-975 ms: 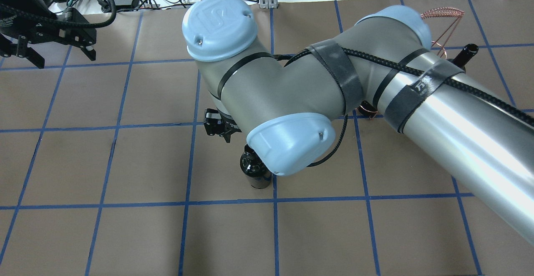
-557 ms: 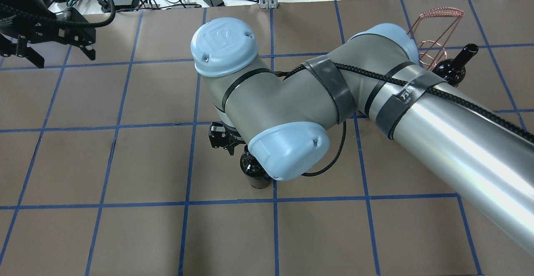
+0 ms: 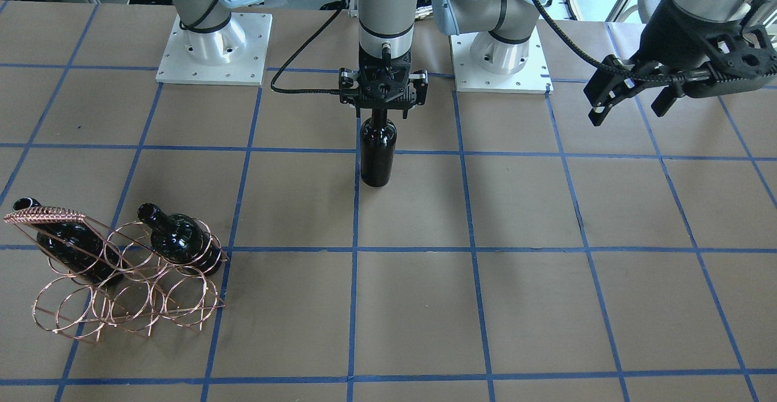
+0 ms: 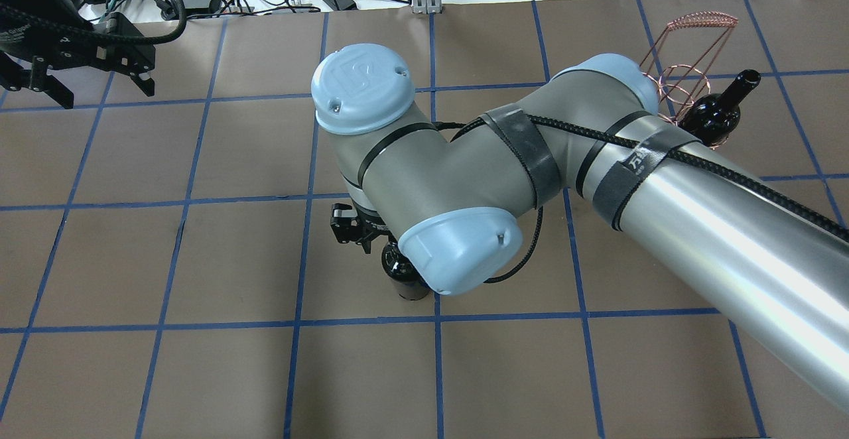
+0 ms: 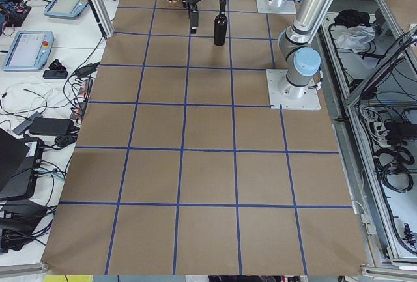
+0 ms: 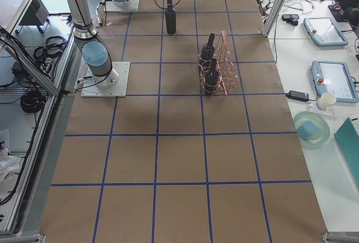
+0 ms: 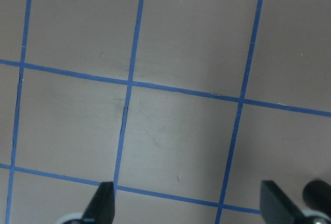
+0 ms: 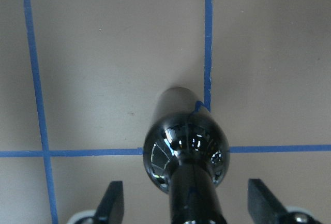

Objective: Place wine into wine basket
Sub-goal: 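Move the right gripper over the standing bottle and grasp its neck, then lift the bottle with the right gripper and carry it to the wire rack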

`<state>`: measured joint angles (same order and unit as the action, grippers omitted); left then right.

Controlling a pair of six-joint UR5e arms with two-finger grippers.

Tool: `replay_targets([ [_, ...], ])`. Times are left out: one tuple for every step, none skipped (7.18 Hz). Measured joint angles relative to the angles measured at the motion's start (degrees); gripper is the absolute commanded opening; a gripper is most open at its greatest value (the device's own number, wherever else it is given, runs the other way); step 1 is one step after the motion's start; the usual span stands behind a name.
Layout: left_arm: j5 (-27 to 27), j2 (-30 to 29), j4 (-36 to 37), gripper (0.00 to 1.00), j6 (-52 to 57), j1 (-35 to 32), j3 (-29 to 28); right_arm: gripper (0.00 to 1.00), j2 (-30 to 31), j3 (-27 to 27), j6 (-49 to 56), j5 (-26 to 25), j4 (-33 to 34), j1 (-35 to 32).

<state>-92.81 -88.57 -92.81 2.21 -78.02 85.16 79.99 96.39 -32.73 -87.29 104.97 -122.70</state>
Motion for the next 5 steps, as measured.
replay_targets([
  [0.02,-0.02,0.0,1.0,-0.05,-0.04,0.01,0.78,-0.27,0.24,0.89,-0.01,1.53,0.0],
  [0.04,-0.02,0.0,1.0,-0.15,-0.08,0.01,0.78,-0.48,0.49,1.27,-0.07,2.21,0.0],
  [0.04,-0.02,-0.04,1.0,-0.29,-0.13,0.01,0.78,-0.54,0.69,1.41,-0.12,2.37,0.0],
  [0.05,-0.02,-0.11,1.0,-0.53,-0.26,0.01,0.78,-0.5,0.77,1.42,-0.17,2.21,0.0],
  [0.04,-0.02,-0.18,1.0,-0.8,-0.51,0.01,0.62,-0.33,0.78,1.4,-0.22,2.0,0.02],
])
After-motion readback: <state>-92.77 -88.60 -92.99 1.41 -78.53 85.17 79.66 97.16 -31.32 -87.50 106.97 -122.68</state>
